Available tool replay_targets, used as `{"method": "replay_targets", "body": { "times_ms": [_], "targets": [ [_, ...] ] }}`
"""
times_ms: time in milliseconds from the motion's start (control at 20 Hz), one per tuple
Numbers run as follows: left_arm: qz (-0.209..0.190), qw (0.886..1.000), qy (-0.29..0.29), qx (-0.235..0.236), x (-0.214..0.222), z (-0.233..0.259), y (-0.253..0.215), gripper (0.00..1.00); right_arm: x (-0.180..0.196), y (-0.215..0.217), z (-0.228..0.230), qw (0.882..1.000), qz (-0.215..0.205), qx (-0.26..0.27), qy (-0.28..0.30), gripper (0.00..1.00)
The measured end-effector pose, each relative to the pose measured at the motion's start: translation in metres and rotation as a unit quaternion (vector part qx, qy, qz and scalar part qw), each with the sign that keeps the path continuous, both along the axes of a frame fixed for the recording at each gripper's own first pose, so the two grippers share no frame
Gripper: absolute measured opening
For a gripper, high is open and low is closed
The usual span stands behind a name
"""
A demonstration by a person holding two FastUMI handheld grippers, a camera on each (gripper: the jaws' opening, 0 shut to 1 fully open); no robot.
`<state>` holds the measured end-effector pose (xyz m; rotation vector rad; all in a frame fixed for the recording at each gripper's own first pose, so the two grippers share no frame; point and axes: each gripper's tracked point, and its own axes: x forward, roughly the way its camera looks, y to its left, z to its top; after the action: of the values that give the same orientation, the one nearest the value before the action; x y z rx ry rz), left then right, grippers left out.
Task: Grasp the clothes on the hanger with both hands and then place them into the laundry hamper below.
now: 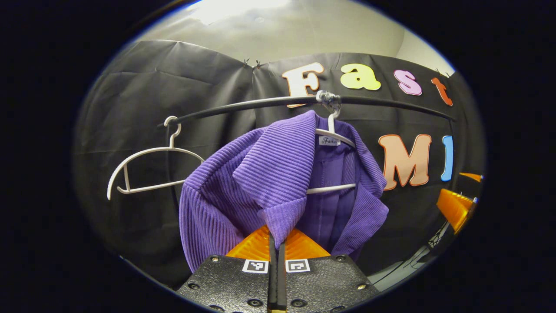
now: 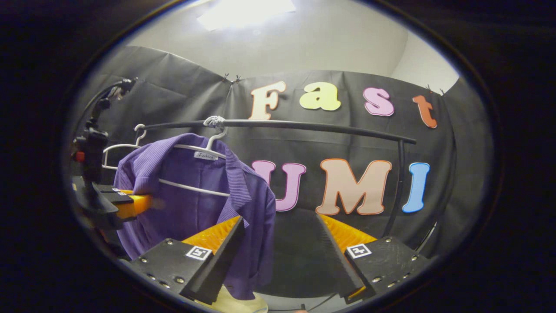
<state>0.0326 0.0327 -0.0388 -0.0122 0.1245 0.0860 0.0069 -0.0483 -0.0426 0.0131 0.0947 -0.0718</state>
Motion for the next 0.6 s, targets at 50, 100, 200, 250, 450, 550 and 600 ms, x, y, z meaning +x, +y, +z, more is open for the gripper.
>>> {"method": "replay_targets", "body": {
  "times_ms": [50,100,200,250,450,550,600],
  "targets": [
    [0.002,1.0,-0.002,-0.001,-0.004,0.004,0.002,0.01,0.003,0.003,-0.002,1.0,0.006,0.001,0.0,0.97],
    [0.005,1.0,-0.004,-0.002,-0.007,0.007,0.004,0.0,0.008,0.008,-0.003,1.0,0.012,0.002,0.001,0.97],
    [0.01,1.0,-0.007,-0.004,-0.012,0.012,0.009,0.0,0.018,0.019,-0.01,1.0,0.027,0.006,0.004,0.97],
    [0.013,1.0,-0.008,-0.005,-0.015,0.015,0.011,0.01,0.022,0.024,-0.012,0.999,0.035,0.009,0.005,0.97],
    [0.019,1.0,-0.011,-0.004,-0.022,0.023,0.018,0.01,0.043,0.052,-0.02,0.997,0.068,0.022,0.007,0.97],
    [0.019,1.0,-0.014,0.0,-0.024,0.028,0.02,0.0,0.053,0.063,-0.024,0.997,0.077,0.029,0.009,0.96],
    [0.02,1.0,-0.014,0.003,-0.025,0.029,0.021,0.0,0.061,0.068,-0.026,0.996,0.079,0.033,0.01,0.96]
  ]
}}
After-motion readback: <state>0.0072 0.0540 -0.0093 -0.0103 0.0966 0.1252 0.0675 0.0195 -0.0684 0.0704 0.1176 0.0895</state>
